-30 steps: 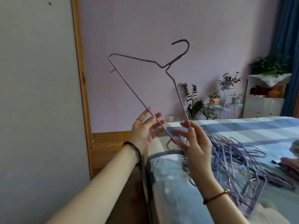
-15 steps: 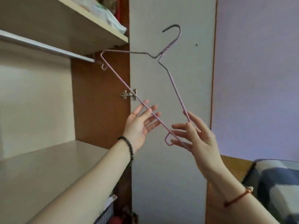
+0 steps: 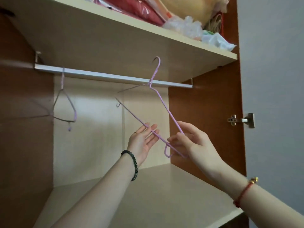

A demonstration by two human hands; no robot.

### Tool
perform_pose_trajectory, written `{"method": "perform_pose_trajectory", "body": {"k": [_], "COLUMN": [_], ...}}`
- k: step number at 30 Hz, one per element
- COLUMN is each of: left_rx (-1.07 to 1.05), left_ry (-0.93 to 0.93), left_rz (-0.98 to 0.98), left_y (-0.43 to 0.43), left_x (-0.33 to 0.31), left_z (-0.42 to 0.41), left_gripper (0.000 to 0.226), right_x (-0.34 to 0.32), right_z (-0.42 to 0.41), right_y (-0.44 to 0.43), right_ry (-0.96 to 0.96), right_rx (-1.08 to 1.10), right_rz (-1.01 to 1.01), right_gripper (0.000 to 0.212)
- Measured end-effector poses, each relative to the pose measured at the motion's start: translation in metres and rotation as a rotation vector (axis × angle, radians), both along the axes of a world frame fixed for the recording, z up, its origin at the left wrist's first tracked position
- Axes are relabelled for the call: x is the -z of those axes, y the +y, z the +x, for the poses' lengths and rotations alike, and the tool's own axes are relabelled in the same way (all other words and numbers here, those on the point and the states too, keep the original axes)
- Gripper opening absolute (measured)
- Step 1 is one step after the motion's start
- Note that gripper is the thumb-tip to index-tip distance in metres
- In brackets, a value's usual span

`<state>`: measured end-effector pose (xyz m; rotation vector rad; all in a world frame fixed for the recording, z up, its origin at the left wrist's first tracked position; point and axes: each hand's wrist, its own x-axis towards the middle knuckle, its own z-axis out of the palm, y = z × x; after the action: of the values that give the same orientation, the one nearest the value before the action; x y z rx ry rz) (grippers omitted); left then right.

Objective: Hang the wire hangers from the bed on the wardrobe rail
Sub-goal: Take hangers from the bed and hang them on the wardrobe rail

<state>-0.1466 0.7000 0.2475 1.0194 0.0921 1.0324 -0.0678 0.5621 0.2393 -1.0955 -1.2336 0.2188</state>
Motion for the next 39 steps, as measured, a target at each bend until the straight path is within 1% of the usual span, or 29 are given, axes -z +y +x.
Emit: {"method": "perform_pose_trajectory", "body": {"k": [3,8,14,18,21,25,30,33,36,39], "left_rx": [-0.087,-0.182,-0.274,-0.289,-0.304,-0.34,-0.347,-0.354,-0.35,-0.331], "left_ry": [-0.014,-0.066,-0.121,-0.154,-0.19,-0.215,-0.191,-0.168,-0.167,-0.099], "left_rz": [-0.017,-0.025,-0.061,-0.102,-0.105,-0.116,-0.158,-0.185,-0.233,-0.261], "left_y": [0.034,0.084,0.124,0.143,0.155,0.165,0.179,0.173,0.158,0.143], "left_x": [-0.014,-0.033,-0.041,-0.044,-0.052,-0.059,-0.042,-0.031,-0.026,-0.023], "left_z": [-0.026,-0.063,-0.085,-0.093,-0.102,-0.115,-0.119,-0.113,-0.106,-0.098], "left_gripper": [0.039,0.037,0.036,0.02,0.03,0.036,0.032,0.038,0.028,0.024], "right_x": [-0.02,-0.05,-0.07,-0.081,-0.091,-0.099,-0.092,-0.084,-0.08,-0.079], "right_z": [-0.019,-0.051,-0.08,-0.093,-0.104,-0.115,-0.126,-0.126,-0.12,-0.109], "right_y": [0.045,0.106,0.158,0.179,0.189,0.201,0.207,0.202,0.19,0.172], "right_ry": [-0.023,-0.058,-0.1,-0.131,-0.143,-0.137,-0.124,-0.173,-0.179,-0.192], "right_rx": [-0.097,-0.203,-0.221,-0.225,-0.238,-0.237,-0.286,-0.292,-0.278,-0.242], "right_rz": [-0.014,-0.012,-0.014,-0.026,-0.027,-0.04,-0.145,-0.204,-0.247,-0.259], "right_gripper": [0.028,0.024,0.031,0.034,0.035,0.037,0.04,0.039,0.037,0.036]}}
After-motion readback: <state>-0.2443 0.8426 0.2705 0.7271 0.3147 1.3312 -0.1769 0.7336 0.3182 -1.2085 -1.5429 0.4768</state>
